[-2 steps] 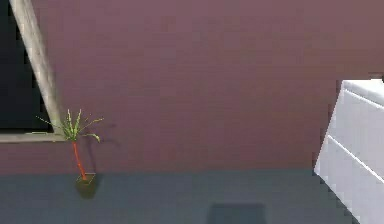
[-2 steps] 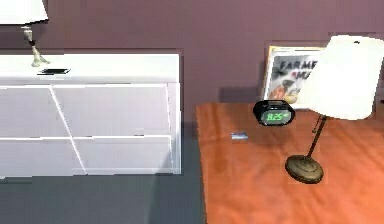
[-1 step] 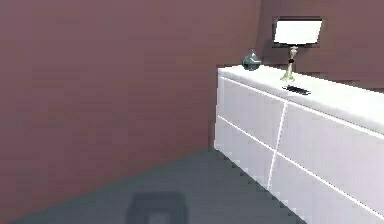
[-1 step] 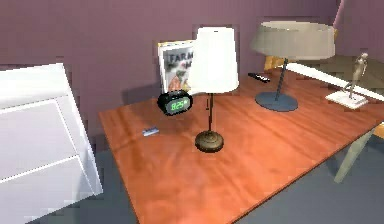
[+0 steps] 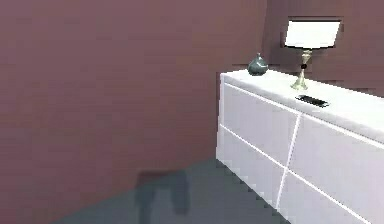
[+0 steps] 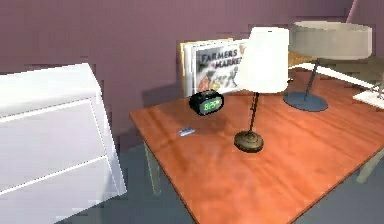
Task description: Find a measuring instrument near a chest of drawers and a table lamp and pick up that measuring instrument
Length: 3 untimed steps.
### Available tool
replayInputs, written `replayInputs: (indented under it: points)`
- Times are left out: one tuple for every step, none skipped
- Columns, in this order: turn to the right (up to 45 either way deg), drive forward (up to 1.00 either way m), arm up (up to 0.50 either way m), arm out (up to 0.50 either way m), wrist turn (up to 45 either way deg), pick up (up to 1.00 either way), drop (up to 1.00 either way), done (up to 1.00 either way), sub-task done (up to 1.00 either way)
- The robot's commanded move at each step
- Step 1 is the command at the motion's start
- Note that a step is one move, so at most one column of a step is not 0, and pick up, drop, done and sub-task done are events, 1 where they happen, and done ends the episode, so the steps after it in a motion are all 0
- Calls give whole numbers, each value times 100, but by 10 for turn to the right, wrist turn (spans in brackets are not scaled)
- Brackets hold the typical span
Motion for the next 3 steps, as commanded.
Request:
replayInputs:
  points:
    - [-450, 0, 0, 0, 0, 0, 0, 0, 0]
    - [-120, 0, 0, 0, 0, 0, 0, 0, 0]
    - [0, 10, 0, 0, 0, 0, 0, 0, 0]
